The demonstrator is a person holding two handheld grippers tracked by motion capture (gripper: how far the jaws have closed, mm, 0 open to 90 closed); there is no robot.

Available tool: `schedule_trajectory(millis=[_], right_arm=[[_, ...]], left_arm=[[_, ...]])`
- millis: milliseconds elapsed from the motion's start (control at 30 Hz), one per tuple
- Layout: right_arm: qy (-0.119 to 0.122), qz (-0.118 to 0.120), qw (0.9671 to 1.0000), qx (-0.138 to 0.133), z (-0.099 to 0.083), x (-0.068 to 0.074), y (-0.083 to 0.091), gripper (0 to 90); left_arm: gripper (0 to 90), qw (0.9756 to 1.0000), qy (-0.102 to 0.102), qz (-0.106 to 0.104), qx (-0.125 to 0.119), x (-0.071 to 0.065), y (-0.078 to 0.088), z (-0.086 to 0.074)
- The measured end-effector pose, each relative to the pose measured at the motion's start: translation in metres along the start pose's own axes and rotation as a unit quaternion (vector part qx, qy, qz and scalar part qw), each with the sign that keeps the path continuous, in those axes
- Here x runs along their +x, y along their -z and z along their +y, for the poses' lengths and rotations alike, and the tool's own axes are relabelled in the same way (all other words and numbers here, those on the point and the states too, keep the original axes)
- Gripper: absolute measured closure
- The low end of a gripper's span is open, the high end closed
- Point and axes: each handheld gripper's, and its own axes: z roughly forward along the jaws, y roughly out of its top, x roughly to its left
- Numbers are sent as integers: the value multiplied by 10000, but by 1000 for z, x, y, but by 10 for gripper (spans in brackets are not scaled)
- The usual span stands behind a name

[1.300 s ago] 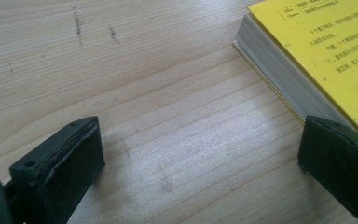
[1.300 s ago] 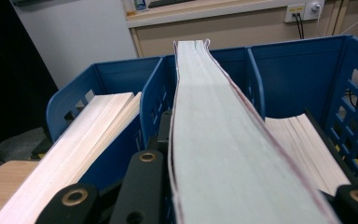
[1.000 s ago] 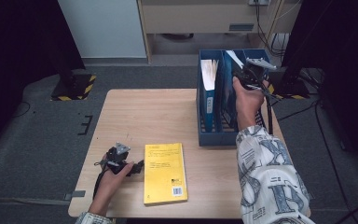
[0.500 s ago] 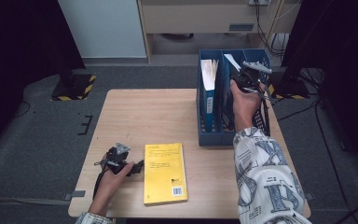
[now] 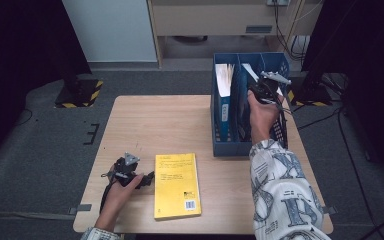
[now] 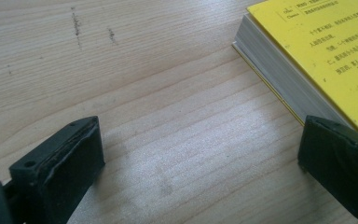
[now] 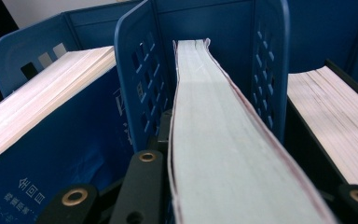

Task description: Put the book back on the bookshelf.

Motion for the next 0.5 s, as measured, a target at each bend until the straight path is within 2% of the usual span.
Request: schedule_trajectory(millis=[500], right_arm=[[-113,-69,9999,-91,2,-6,-3,737]], left_arm=[[0,10000,0,-5,0,0,0,0]])
